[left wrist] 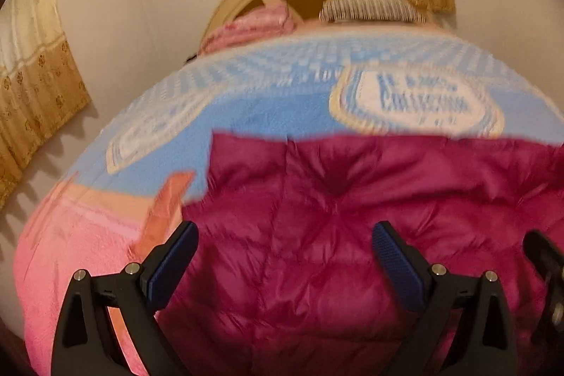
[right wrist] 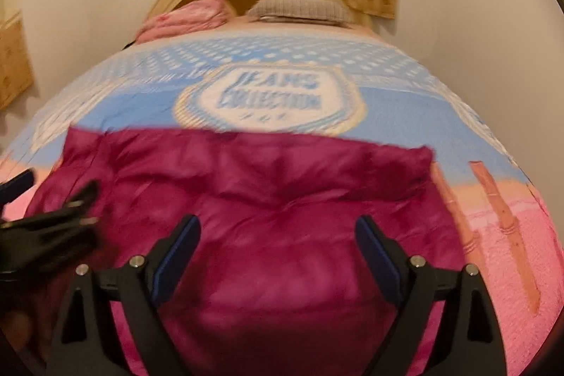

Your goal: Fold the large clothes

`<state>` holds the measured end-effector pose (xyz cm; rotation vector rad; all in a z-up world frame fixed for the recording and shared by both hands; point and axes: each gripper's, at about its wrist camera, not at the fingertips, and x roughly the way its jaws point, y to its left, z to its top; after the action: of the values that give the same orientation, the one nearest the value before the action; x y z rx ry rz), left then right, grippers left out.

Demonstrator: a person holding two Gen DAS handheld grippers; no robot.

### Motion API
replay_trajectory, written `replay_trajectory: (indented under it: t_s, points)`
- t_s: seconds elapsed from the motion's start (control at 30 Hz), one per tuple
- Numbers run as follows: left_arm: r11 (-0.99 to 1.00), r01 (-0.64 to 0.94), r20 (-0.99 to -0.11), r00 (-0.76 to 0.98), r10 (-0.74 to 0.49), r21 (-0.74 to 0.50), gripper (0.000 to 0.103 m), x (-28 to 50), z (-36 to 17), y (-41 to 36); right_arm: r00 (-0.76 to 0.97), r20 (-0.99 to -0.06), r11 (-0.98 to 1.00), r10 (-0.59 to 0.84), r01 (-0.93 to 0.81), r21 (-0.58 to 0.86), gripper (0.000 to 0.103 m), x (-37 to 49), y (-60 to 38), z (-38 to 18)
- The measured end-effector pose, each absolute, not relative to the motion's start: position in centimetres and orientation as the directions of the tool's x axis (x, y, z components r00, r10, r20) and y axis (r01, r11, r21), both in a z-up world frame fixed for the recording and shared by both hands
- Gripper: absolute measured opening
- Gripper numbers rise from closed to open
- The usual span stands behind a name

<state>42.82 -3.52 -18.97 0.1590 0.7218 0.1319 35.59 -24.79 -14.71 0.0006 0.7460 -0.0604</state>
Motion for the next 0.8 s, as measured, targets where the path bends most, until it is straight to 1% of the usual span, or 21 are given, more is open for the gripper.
replay_trajectory:
  t_s: [0.07, 0.17, 0.3, 0.8]
  points:
    - [0.981, -0.074, -0.669, 0.722, 0.176, 0.179, 0.099, 43.3, -20.1, -3.0, 0.705, -0.707, 0.999, -0.054, 0.042, -0.034, 0.091, 35.9, -24.1, -16.7]
    - [0.984, -0.06, -0.681, 0.715, 0.16, 0.169, 0.099, 43.5, -20.7, -2.9, 0.7, -0.711, 0.998, -0.069, 0.05, -0.047, 0.093, 36.3, -24.2, -18.4]
    - [0.982, -0.057, -0.686, 0.708, 0.167, 0.18, 0.099, 43.9, -21.3, -3.4, 0.673, -0.736, 0.997, -0.079, 0.054, -0.058, 0.097, 37.1, -24.1, -19.1]
    - [0.974, -0.054, -0.696, 0.69, 0.197, 0.221, 0.1, 44.0, -21.2, -4.3, 0.661, -0.741, 0.993, -0.119, 0.066, -0.101, 0.097, 37.0, -23.1, -19.6]
